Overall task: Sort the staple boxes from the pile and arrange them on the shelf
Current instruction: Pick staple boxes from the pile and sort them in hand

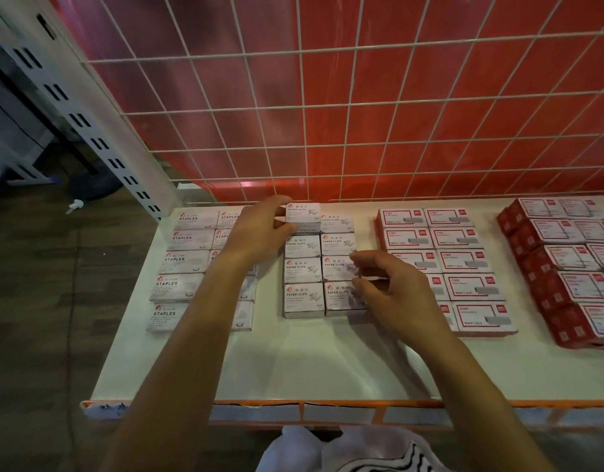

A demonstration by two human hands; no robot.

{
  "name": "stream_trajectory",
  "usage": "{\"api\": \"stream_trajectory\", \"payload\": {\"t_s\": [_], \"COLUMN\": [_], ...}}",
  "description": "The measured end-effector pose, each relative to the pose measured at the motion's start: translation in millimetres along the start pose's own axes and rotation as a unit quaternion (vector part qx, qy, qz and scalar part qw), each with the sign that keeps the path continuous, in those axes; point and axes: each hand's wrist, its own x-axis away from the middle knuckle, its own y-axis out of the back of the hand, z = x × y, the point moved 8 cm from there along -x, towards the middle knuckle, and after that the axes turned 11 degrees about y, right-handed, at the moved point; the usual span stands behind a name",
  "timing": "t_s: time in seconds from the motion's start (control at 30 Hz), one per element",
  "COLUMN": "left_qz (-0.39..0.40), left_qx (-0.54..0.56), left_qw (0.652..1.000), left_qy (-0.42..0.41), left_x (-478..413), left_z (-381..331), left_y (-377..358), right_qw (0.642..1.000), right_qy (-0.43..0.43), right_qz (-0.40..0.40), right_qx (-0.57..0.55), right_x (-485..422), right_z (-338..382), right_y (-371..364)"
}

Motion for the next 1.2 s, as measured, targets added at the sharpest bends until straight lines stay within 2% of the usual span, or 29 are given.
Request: {"api": "stream_trajectory", "payload": {"t_s": [0.2, 0.5, 0.8, 1.07, 1.2], "left_qz": [0.004, 0.081, 0.104, 0.094, 0.030], "left_qx": [-0.020, -0.105, -0.118, -0.130, -0.152], "left_qw": [1.000, 0.991, 0.987, 0.987, 0.987], "left_qy": [-0.009, -0.020, -0.017, -0.027, -0.046], "left_x": [-2, -7, -11, -7, 3], "left_z": [-3, -17, -14, -15, -21], "left_y": [-1, -9, -10, -10, -5], "right_qw": [1.000, 1.000, 1.000, 1.000, 1.000], "right_qy": [0.005, 0.002, -0.003, 0.004, 0.019], "right_qz": [0.003, -0.003, 0.001, -0.002, -0.004], "right_qx": [0.000, 0.000, 0.000, 0.005, 0.020], "right_x": [2, 3, 4, 3, 4], "right_z": [0, -3, -3, -2, 3], "right_y": [2, 5, 4, 6, 12]}}
